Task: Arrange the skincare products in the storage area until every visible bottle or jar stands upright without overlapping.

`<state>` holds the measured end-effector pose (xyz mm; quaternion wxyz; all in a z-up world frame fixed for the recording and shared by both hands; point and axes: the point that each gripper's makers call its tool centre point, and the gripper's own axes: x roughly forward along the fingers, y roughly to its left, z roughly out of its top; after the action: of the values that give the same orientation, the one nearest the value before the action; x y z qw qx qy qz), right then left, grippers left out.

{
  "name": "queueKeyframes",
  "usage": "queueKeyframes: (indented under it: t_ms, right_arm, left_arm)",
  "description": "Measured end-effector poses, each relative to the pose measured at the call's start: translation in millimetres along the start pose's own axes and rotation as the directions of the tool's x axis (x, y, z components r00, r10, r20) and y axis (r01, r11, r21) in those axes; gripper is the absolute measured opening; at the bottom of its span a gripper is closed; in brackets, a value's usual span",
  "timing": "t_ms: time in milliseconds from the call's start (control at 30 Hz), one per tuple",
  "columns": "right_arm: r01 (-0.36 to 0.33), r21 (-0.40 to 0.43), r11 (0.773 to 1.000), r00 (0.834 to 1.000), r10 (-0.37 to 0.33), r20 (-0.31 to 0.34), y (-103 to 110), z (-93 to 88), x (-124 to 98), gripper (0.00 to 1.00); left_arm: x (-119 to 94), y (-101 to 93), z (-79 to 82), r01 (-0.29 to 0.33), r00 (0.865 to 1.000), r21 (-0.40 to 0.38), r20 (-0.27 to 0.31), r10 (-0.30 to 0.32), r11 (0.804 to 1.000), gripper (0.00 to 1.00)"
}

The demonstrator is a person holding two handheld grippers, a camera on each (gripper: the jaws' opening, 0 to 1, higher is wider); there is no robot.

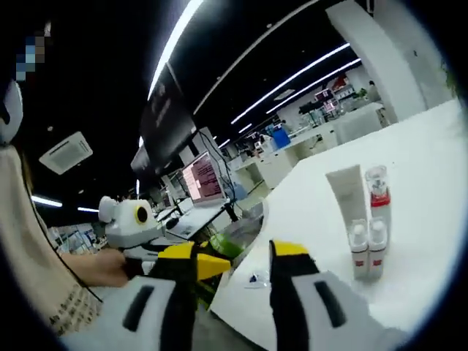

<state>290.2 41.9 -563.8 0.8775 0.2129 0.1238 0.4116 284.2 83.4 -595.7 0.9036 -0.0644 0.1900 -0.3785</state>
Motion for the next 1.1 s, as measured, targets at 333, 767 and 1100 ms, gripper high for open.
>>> queueKeyframes:
  t_ms: [333, 767, 1100]
  right_arm:
    - [-0.041, 0.120, 0.992, 0.996, 0.031, 0.088, 9, 16.4, 9, 0.13]
    - [-0.138, 0.099, 0.985, 0.981, 0.123, 0.148, 32, 39.0, -3, 0.01]
    - [-0.292, 0.193, 0.937, 0.944, 0.249, 0.219, 51, 67.4, -10, 0.01]
  left_arm:
    - [-14, -27.0, 7.5, 0.108, 0.993, 0.073, 0.044, -0.111, 0.991, 0.23]
    - [-29, -15.5, 10.9, 0.163, 0.984, -0.027, 0.084, -0.160, 0.986, 0.39]
    - [-40, -17.3, 37.3, 0.274, 0.955, -0.051, 0.131, -0.266, 0.960, 0.36]
